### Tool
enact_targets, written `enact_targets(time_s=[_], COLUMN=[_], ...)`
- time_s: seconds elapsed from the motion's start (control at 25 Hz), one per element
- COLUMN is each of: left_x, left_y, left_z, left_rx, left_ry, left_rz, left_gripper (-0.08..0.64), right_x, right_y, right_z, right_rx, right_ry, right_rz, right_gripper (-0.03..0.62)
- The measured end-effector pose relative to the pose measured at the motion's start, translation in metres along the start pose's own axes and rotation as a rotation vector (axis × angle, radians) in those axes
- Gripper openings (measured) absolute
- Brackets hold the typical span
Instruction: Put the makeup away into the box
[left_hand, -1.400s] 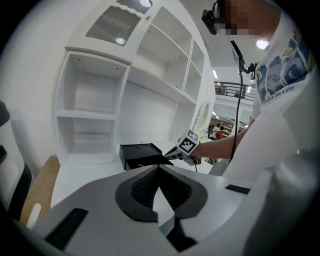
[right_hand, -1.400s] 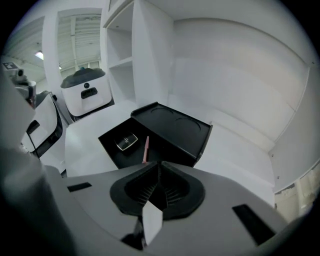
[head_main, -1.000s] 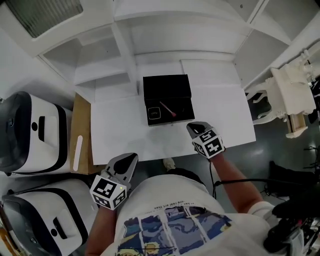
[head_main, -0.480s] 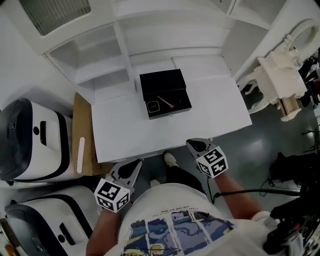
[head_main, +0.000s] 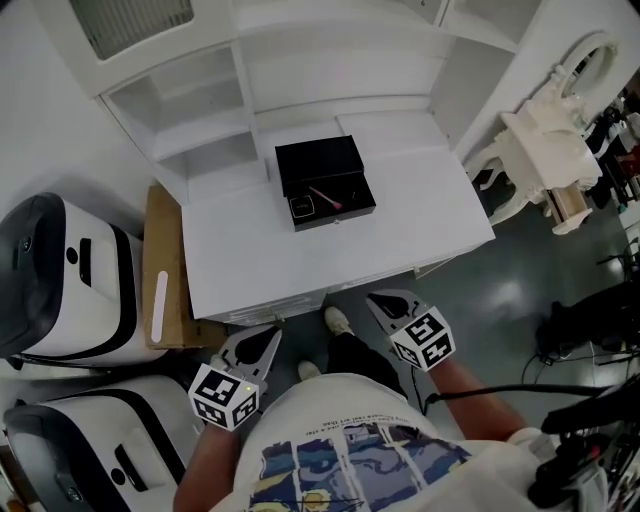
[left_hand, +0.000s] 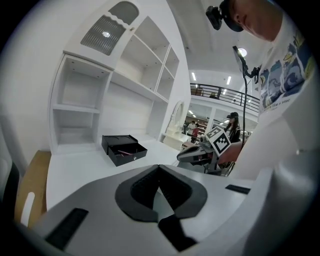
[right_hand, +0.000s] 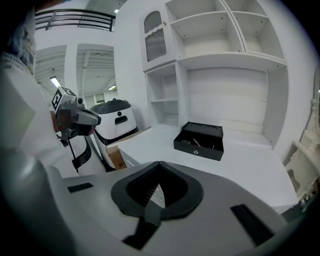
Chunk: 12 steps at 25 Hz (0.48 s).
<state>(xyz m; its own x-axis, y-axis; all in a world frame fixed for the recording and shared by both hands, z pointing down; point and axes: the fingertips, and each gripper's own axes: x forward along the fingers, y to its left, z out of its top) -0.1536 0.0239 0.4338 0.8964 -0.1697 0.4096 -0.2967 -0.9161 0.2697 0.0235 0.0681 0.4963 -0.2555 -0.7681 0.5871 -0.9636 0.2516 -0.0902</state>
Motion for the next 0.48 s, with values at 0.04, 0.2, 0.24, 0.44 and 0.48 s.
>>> enact_targets(time_s=[0.04, 0.2, 0.24, 0.44, 0.48], left_x=[-0.003, -0.013, -0.015, -0.021, -0.022], left_y=[-0.002, -0.002, -0.002, -0.004, -0.004], left_z=[0.000, -0.002, -0.002, -0.007, -0.008], left_rx=[0.001, 0.012, 0.012, 0.012, 0.012], left_ry=[-0.001, -0.009, -0.013, -0.021, -0.022], left_rz=[0.001, 0.015, 0.018, 0.026, 0.027], left_gripper=[0.014, 0.014, 0.014, 0.014, 0.014], right_x=[-0.001, -0.004, -0.004, -0.005, -0.004], right_y=[0.002, 0.012, 0.013, 0.020, 0.022], right_z=[0.001, 0.007, 0.008, 0.014, 0.014], right_rx=[-0.005, -0.035, -0.044, -0.066, -0.069], right_ry=[-0.003, -0.017, -0.019, -0.033, -0.035], right_rz=[0.002, 0.008, 0.007, 0.009, 0.012], right_gripper=[0.025, 0.025, 0.025, 0.025, 0.025])
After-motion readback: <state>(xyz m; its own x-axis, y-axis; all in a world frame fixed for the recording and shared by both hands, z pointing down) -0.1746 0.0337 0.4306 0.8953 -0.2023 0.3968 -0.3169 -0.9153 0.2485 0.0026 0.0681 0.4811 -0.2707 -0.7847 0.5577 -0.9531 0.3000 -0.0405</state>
